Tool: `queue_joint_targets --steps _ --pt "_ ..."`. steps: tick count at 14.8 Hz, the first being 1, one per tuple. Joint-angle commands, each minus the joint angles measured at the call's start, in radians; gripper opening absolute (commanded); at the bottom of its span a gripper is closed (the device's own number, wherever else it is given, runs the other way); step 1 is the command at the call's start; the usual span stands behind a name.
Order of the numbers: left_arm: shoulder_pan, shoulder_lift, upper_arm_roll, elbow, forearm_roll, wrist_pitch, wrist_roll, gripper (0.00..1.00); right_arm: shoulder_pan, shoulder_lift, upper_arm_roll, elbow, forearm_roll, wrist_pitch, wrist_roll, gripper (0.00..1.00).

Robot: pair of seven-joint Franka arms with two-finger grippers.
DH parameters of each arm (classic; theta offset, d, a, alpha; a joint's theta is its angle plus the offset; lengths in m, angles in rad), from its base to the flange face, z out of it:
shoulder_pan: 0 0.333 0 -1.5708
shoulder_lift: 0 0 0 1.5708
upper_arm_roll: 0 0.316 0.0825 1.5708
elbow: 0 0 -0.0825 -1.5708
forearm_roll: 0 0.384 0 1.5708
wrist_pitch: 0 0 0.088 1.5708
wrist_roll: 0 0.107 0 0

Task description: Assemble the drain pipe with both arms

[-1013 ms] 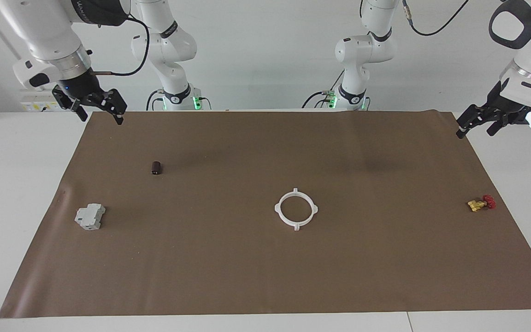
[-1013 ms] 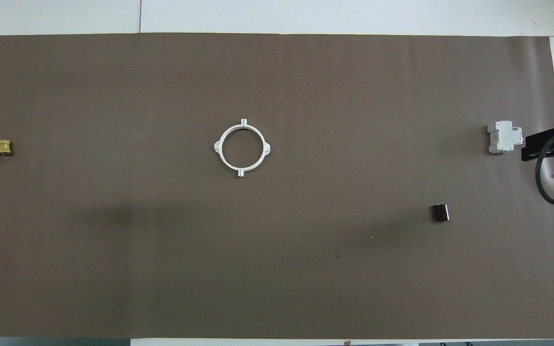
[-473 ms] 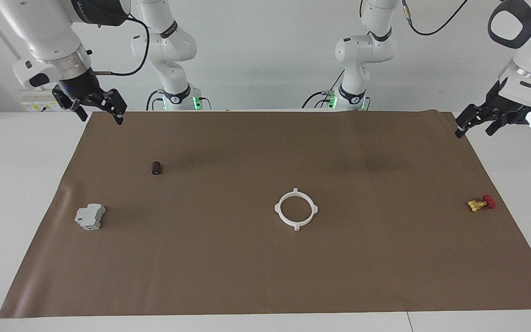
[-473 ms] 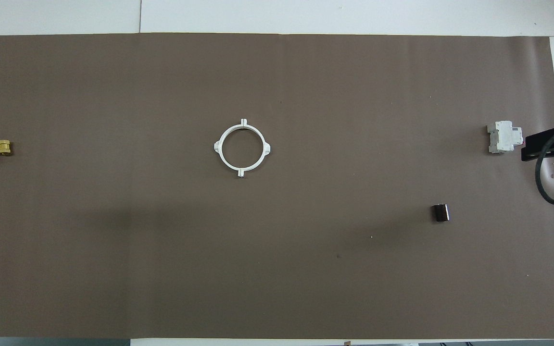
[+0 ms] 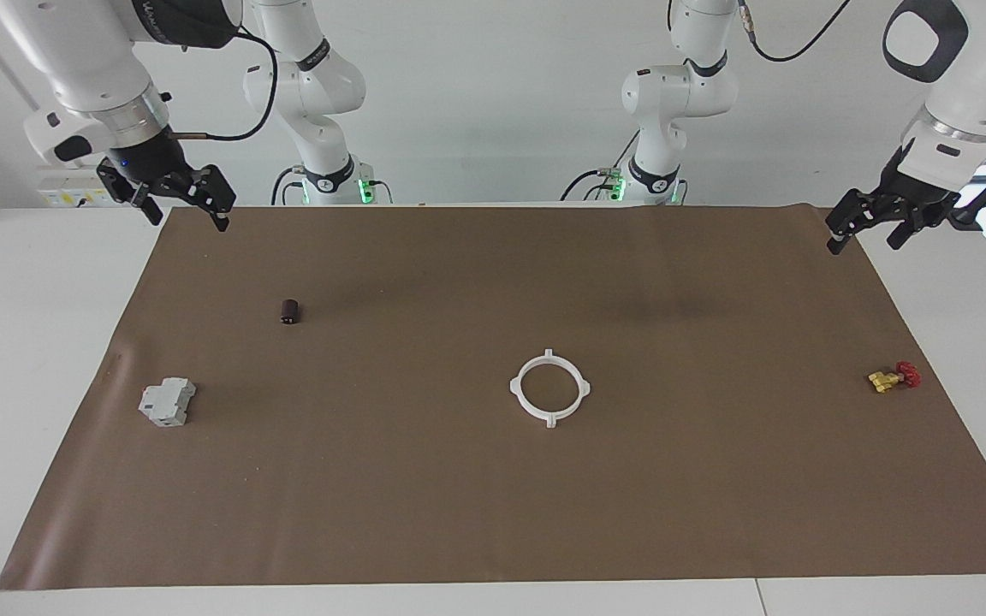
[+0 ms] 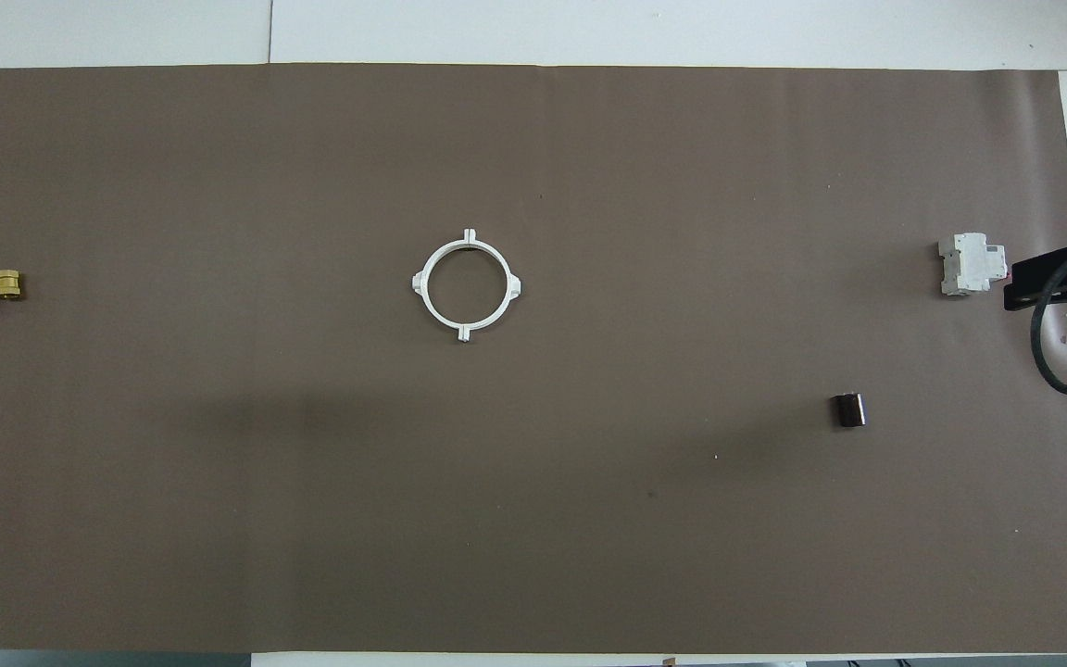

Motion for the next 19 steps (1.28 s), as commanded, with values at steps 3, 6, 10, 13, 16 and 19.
queue_joint_targets --steps 3,6,10,13,16,19 --pt "0.008 -0.022 0.007 -0.026 0.015 -0.002 -0.01 1.0 -0.006 -0.002 0.002 -0.002 0.022 -0.012 -0.024 1.0" --pt "0.008 -0.019 0.008 -0.021 0.015 0.0 -0.01 1.0 -0.006 -0.002 0.002 -0.002 0.022 -0.012 -0.024 1.0" --pt "0.004 -0.005 0.008 0.011 0.013 -0.005 -0.015 1.0 -0.006 -0.002 0.002 -0.002 0.022 -0.012 -0.024 1.0" --pt "-0.009 0.001 0.005 0.028 0.013 -0.012 -0.015 1.0 -0.006 -0.002 0.002 -0.002 0.022 -0.012 -0.024 1.0" --pt "-0.013 0.016 0.004 0.046 0.005 -0.026 -0.017 1.0 -0.008 -0.002 0.002 -0.002 0.022 -0.012 -0.024 1.0" --pt "-0.009 0.013 -0.025 0.045 0.004 -0.044 -0.018 1.0 -0.008 -0.002 0.002 -0.002 0.022 -0.012 -0.024 1.0"
